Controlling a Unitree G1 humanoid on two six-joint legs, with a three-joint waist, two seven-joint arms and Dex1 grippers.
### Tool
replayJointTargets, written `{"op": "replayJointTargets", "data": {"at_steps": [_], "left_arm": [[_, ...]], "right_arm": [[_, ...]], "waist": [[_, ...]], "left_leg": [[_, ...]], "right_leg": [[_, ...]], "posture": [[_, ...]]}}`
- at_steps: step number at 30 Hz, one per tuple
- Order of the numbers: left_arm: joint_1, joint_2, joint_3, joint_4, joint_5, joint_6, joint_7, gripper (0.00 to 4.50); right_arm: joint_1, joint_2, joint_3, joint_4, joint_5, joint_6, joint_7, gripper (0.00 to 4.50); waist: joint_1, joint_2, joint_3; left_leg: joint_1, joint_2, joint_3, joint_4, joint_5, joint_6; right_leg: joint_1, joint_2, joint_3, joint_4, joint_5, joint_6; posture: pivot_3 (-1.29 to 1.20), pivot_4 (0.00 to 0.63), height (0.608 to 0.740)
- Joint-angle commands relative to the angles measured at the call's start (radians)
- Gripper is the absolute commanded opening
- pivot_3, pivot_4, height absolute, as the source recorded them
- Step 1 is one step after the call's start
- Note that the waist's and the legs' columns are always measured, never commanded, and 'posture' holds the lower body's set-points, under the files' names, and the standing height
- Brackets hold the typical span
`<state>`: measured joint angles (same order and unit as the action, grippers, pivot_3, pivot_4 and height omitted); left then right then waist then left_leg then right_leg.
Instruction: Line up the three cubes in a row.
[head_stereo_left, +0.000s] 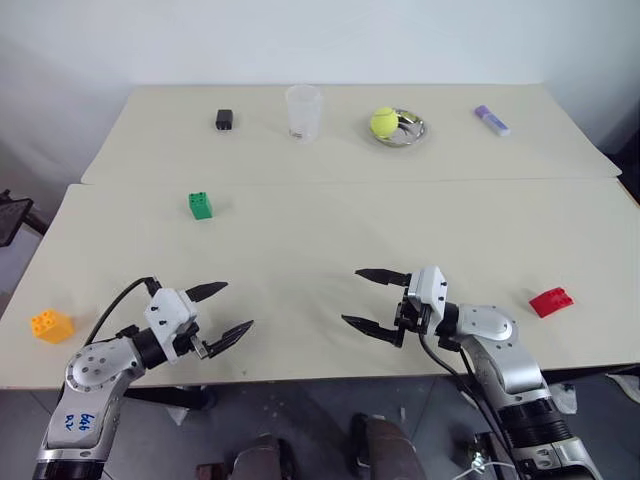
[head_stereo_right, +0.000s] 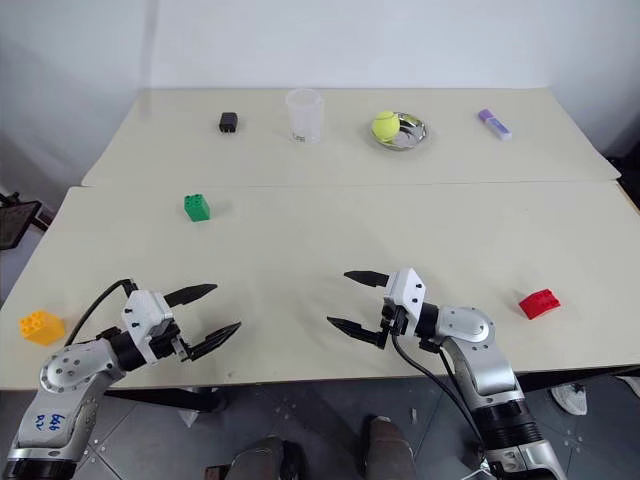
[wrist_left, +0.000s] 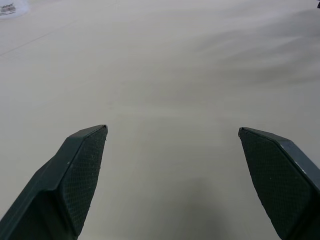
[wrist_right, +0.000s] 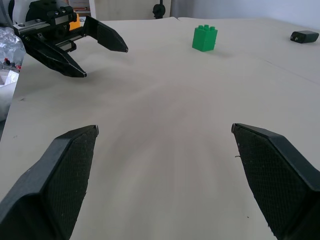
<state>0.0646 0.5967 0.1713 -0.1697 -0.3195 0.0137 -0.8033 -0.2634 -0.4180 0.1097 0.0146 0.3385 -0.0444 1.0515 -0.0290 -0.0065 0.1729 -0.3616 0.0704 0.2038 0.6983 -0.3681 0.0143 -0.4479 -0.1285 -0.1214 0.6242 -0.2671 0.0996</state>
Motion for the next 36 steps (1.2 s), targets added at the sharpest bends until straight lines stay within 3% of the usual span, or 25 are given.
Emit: {"op": "replayJointTargets", "data": {"at_steps": [1,5,11,16,22,28,36], "left_arm": [[-0.023,-0.021,0.018,-0.025,-0.033,0.02,0.029,4.48],[-0.038,0.009,0.009,-0.047,-0.077,0.058,-0.038,4.48],[-0.102,0.046,-0.064,-0.118,-0.126,0.136,-0.131,4.48],[-0.242,0.01,-0.171,-0.006,-0.085,0.163,-0.171,4.48],[-0.294,-0.071,-0.262,-0.003,-0.097,0.179,-0.197,4.48],[-0.348,-0.111,-0.319,0.033,-0.068,0.152,-0.228,4.48],[-0.359,-0.106,-0.319,0.054,-0.074,0.163,-0.268,4.48]], "right_arm": [[0.008,0.007,-0.013,-0.028,0.013,-0.024,-0.007,4.5],[0.023,0.019,-0.055,-0.088,0.056,0.003,-0.056,4.5],[0.076,-0.053,-0.251,-0.307,0.172,0.149,-0.209,4.5],[0.379,-0.117,-0.636,-0.45,0.157,0.198,-0.381,4.5],[0.69,0.001,-0.889,-0.465,0.169,0.138,-0.47,4.5],[0.807,0.032,-0.949,-0.359,0.223,0.132,-0.435,4.5],[0.681,-0.258,-0.912,-0.149,0.245,0.255,-0.291,4.5]], "waist": [[0.0,0.0,0.0],[0.0,0.0,0.0],[0.007,0.0,0.0],[0.036,0.0,-0.001],[0.027,0.001,-0.001],[0.012,0.001,-0.001],[-0.001,0.003,-0.003]], "left_leg": [[0.0,0.0,0.0,0.0,0.0,0.0],[0.0,0.0,0.0,0.0,0.0,0.0],[0.0,-0.001,-0.001,0.001,0.0,0.0],[-0.002,-0.002,0.0,0.0,0.0,0.0],[-0.003,-0.002,0.001,0.0,0.0,0.0],[0.005,-0.002,0.001,0.0,0.001,0.001],[0.009,-0.004,0.002,0.0,0.0,0.005]], "right_leg": [[0.0,0.0,0.0,0.0,0.0,0.0],[0.0,0.0,0.0,0.001,0.0,0.0],[0.001,-0.001,0.0,0.0,0.0,0.0],[0.001,0.0,-0.002,-0.001,0.0,0.0],[0.002,0.001,-0.001,-0.005,0.0,0.001],[0.006,0.001,0.008,-0.007,0.0,0.001],[0.007,-0.001,0.012,-0.006,0.0,0.001]], "posture": [[0.0,0.15,0.74],[0.0,0.15,0.74],[0.0,0.15,0.74],[0.0,0.15,0.74],[0.0,0.15,0.74],[0.0,0.15,0.74],[0.0,0.15,0.74]]}}
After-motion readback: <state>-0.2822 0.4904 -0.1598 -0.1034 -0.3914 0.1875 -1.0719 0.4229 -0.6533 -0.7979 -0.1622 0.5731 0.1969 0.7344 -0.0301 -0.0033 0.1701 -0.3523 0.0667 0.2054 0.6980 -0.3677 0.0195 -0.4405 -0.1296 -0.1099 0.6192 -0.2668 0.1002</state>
